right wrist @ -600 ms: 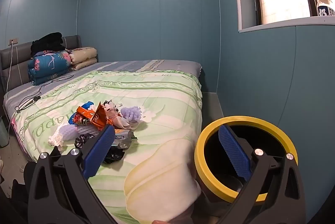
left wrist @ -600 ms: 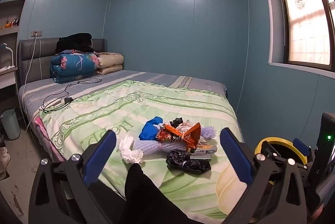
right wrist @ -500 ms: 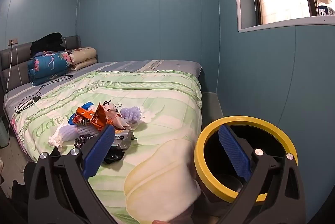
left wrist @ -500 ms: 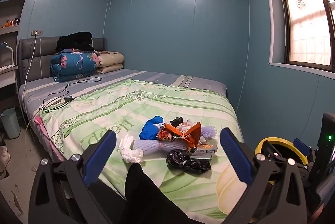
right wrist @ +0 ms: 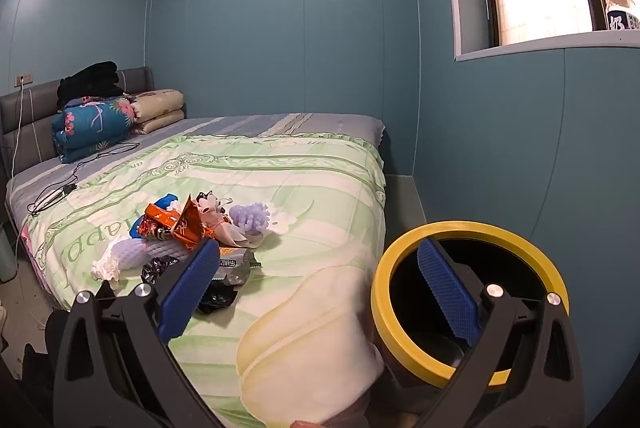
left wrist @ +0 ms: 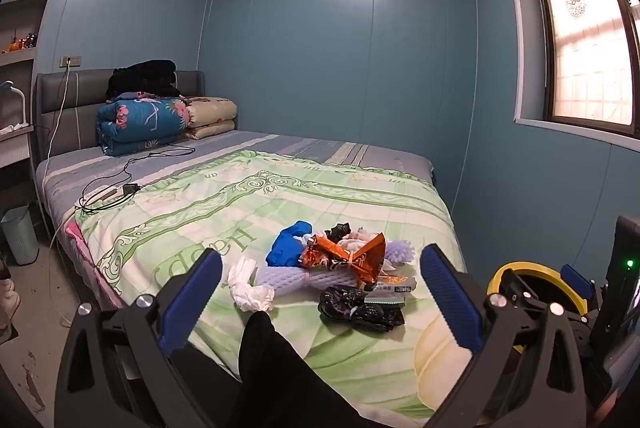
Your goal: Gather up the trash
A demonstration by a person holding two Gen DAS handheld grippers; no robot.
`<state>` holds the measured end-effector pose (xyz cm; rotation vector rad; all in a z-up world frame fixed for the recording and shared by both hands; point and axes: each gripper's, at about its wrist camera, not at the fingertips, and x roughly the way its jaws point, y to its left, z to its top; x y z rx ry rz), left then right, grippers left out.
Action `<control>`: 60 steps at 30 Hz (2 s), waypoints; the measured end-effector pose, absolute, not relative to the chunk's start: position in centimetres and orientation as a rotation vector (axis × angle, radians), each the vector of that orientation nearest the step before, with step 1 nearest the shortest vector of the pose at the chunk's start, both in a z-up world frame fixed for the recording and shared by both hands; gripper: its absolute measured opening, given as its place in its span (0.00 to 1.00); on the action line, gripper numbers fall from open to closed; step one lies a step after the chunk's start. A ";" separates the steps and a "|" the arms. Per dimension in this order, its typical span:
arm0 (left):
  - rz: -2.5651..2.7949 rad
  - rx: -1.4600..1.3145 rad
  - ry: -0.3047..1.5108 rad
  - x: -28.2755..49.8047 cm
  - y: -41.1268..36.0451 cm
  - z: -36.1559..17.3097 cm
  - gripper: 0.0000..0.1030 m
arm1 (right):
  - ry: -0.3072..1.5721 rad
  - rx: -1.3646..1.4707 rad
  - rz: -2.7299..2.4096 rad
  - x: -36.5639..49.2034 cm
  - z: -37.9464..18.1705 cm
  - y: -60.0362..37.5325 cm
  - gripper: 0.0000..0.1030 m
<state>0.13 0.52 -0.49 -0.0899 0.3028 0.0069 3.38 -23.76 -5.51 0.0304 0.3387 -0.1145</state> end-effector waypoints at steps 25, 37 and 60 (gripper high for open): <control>0.012 -0.087 0.306 0.4 0.4 -0.2 0.93 | 0.340 0.035 -0.115 3.4 -5.8 -23.7 0.92; 0.009 -0.089 0.306 0.3 0.4 -0.2 0.93 | 0.341 0.036 -0.116 3.4 -5.9 -23.7 0.92; 0.010 -0.087 0.307 0.2 0.3 -0.2 0.93 | 0.347 0.037 -0.117 3.4 -6.3 -23.7 0.92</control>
